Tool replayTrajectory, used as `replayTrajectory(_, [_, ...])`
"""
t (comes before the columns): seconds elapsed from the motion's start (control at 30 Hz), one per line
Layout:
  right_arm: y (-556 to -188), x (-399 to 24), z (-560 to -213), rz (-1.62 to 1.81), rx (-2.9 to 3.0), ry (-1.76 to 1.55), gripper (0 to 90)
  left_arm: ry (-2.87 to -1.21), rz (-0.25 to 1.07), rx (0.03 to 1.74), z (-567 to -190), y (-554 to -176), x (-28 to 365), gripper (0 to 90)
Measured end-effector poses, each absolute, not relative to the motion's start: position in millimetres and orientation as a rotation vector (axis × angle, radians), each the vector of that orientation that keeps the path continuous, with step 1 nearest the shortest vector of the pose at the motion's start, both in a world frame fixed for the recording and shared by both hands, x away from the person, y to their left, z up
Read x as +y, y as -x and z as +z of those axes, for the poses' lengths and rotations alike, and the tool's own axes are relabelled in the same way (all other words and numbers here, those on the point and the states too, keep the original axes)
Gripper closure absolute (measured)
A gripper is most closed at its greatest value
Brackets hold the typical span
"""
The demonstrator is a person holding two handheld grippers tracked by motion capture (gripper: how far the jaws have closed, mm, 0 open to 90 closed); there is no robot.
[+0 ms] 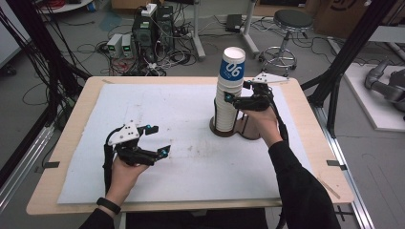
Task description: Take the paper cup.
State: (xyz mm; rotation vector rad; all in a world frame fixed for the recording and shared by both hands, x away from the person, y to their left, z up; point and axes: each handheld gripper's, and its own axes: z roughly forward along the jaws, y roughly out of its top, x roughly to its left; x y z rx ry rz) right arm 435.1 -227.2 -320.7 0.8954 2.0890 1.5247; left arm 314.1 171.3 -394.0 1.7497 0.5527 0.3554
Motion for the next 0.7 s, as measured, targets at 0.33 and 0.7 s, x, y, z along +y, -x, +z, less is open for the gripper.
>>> replayTrajectory(0.33, [-433.8,-225.6,-321.2,1.523,2.086,-0.887,13.9,-1.675,0.31,0.541,-352.8,-330.6,161.8,12.3])
replayTrajectory(0.7, [-434.1,-225.6,-321.7,1.525,2.08,-0.882,14.0,-1.667,0.307,0.489,-302.6,-360.7,125.0,12.3])
